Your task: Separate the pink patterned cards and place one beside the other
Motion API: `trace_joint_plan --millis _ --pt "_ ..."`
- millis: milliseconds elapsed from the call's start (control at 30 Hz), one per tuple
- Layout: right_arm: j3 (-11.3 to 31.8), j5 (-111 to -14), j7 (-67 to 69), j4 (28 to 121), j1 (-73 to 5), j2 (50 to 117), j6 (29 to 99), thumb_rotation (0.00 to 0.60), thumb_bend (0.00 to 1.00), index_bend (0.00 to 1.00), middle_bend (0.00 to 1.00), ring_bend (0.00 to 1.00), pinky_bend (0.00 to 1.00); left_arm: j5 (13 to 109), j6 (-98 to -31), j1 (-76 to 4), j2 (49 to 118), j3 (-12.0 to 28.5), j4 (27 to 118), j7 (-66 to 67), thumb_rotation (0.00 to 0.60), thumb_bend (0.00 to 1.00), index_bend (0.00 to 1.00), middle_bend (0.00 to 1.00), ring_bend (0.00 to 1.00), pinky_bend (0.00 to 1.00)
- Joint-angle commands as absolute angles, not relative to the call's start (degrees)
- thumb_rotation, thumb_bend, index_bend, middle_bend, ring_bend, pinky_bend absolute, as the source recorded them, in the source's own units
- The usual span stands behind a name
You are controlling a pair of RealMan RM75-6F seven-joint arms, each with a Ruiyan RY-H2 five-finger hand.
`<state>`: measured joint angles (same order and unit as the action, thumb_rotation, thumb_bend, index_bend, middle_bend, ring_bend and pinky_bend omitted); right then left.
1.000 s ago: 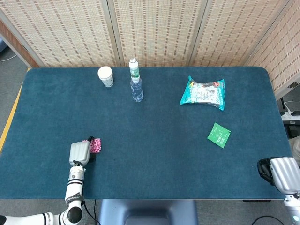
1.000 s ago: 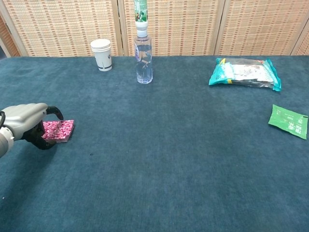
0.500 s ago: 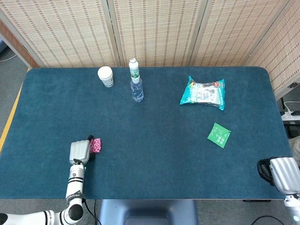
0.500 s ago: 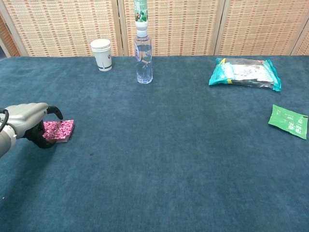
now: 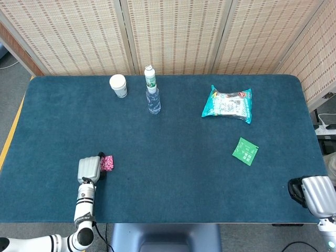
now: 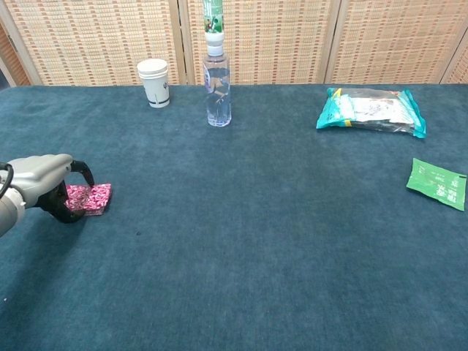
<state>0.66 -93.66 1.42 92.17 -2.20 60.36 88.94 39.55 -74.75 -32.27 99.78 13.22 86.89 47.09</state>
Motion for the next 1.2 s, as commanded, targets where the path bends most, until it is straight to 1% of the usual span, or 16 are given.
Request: trace_joint_plan --millis 33,200,400,600,767,967,1200 --pt "0.64 -93.75 1.51 92.15 -2.17 60.36 89.05 0.600 0.70 1.00 0.92 0.88 0.98 39.52 -74.64 -32.27 99.72 13.08 86.92 46.93 0.600 0.36 0.34 1.00 1.00 1.00" --pt "0.65 -93.86 1.68 92.00 -2.16 60.43 89.21 0.600 0.70 1.00 0.92 0.88 0.98 39.98 -74.78 -32.10 99.59 12.70 86.94 46.28 0.600 0.36 0.38 1.00 1.00 1.00" --pt "0.62 -93.91 1.71 91.95 -2.20 60.46 89.18 0.600 0.70 1.00 0.92 0.88 0.98 41.37 -75.37 -31.70 98.94 12.12 87.74 45.27 0.600 0.36 0.39 1.00 1.00 1.00" --pt "0.65 -93.91 1.80 91.87 -2.22 60.52 89.23 0.600 0.70 1.00 0.93 0.88 0.98 44.16 -76.73 -30.63 97.03 10.69 90.20 44.19 0.600 0.36 0.40 1.00 1.00 1.00" --pt "0.56 -94.07 2.07 91.95 -2.17 60.40 89.36 0.600 0.70 1.00 0.93 0.88 0.98 47.53 -78.07 -28.47 93.76 8.05 92.22 42.42 0.600 0.36 0.41 1.00 1.00 1.00" --pt "0.55 -94.11 1.81 91.83 -2.22 60.60 89.30 0.600 0.70 1.00 0.93 0.88 0.98 50.99 -78.42 -25.85 88.58 5.95 92.92 38.83 0.600 0.36 0.41 1.00 1.00 1.00" --pt "0.50 -94.04 1.22 91.88 -2.26 60.84 89.10 0.600 0.70 1.00 0.93 0.88 0.98 52.09 -75.89 -23.97 84.42 4.88 91.02 34.68 0.600 0.36 0.41 1.00 1.00 1.00"
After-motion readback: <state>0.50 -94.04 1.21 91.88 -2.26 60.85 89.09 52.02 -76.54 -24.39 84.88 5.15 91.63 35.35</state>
